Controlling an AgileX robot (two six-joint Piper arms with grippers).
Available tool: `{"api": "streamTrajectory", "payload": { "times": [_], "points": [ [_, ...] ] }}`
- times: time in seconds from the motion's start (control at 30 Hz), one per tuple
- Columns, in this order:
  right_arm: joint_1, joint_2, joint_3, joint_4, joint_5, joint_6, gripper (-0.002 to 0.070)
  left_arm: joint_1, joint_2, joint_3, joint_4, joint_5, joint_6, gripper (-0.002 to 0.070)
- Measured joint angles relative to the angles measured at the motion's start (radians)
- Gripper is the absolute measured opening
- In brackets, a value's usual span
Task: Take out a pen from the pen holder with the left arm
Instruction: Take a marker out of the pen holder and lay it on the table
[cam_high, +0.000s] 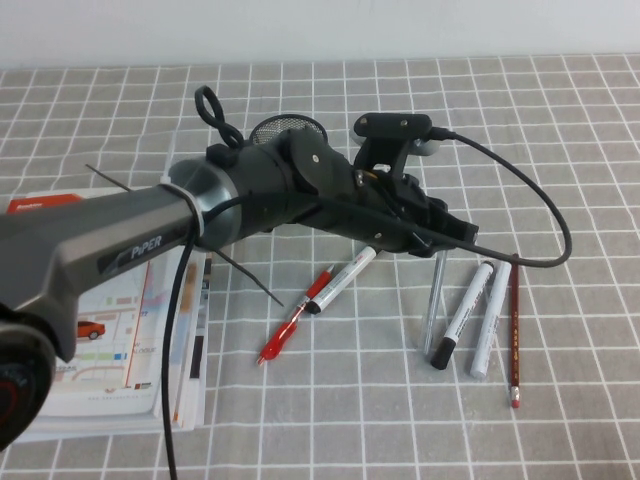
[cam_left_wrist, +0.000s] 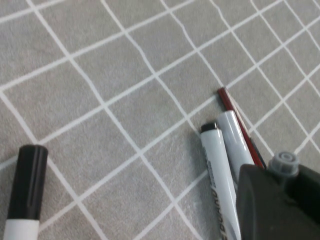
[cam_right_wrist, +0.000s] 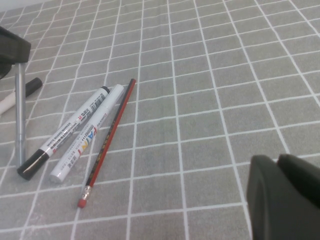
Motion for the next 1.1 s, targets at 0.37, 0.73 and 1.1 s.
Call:
{"api": "streamTrajectory", "payload": {
  "times": [0.37,0.73,1.1],
  "points": [
    [0.000,0.000,0.000,0.000,0.000,0.000,-0.0013,-0.007,0.037,-0.005,-0.044,-0.032,-0.004,0.0053],
    [0.000,0.000,0.000,0.000,0.000,0.000,-0.0013,-0.009,0.110,-0.007,-0.118,-0.013,0.005,0.0053],
    [0.000,0.000,0.000,0.000,0.000,0.000,-0.0013,-0.018,0.140,-0.007,-0.122,-0.032,0.009,0.0053]
  ]
}}
